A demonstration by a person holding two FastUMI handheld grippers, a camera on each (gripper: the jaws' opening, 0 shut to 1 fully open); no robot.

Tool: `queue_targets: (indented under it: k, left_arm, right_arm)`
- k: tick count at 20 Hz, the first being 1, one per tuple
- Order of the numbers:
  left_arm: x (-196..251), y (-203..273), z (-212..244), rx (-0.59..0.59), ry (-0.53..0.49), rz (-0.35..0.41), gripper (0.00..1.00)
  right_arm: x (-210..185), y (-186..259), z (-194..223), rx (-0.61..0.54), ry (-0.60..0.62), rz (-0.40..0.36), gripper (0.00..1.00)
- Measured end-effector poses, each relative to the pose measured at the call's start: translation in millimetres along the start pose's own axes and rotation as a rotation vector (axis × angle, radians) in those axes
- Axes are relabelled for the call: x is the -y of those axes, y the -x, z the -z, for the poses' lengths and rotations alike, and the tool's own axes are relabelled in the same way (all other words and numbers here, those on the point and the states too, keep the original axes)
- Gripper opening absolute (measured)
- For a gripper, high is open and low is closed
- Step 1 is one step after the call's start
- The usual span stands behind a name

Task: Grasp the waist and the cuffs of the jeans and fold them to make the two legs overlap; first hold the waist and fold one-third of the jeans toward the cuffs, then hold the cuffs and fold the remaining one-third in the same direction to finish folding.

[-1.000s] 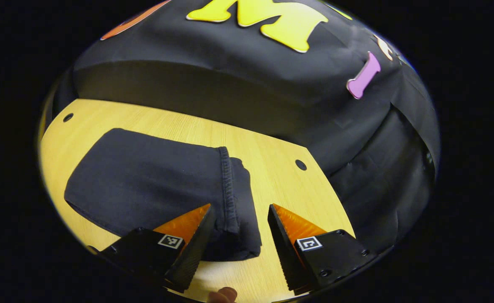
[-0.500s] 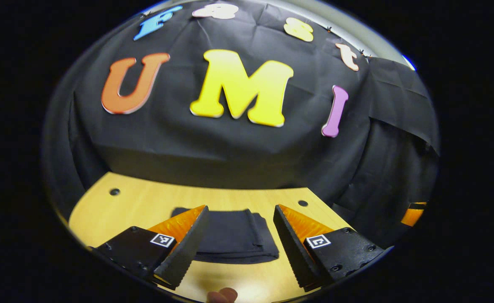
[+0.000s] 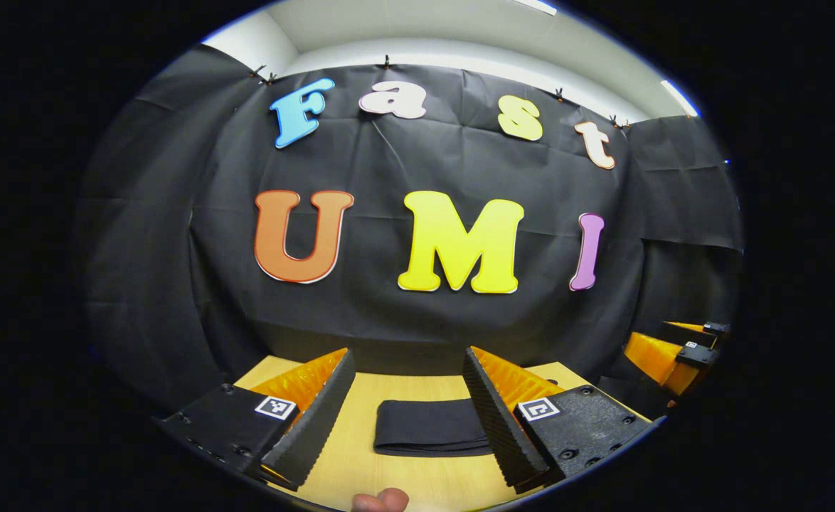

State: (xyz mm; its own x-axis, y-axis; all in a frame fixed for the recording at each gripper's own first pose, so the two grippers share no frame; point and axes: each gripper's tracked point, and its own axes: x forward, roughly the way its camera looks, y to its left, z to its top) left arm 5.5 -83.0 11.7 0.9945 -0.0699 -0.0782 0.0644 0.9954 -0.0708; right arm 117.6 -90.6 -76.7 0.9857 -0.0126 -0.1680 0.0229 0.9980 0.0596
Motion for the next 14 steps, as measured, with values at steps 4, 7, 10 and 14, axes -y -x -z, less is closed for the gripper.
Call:
queue_targets:
  k: [4,7,10,14]
  left_arm:
    - [-18,24,-3,0.005,0.000,-0.029,0.98]
    - [-22,30,-6,0.007,0.001,-0.038,0.98]
    - [-24,34,-6,-0.005,-0.012,-0.034,0.98]
    - [-30,36,-12,-0.006,-0.001,-0.046,0.98]
  right_arm:
    - [-9,5,4,-0.017,0.019,-0.033,0.93]
    - [-10,12,5,-0.003,0.013,-0.007,0.93]
    - [-9,9,1,0.032,0.008,0.016,0.93]
    - [-12,13,3,0.025,0.002,0.013,0.95]
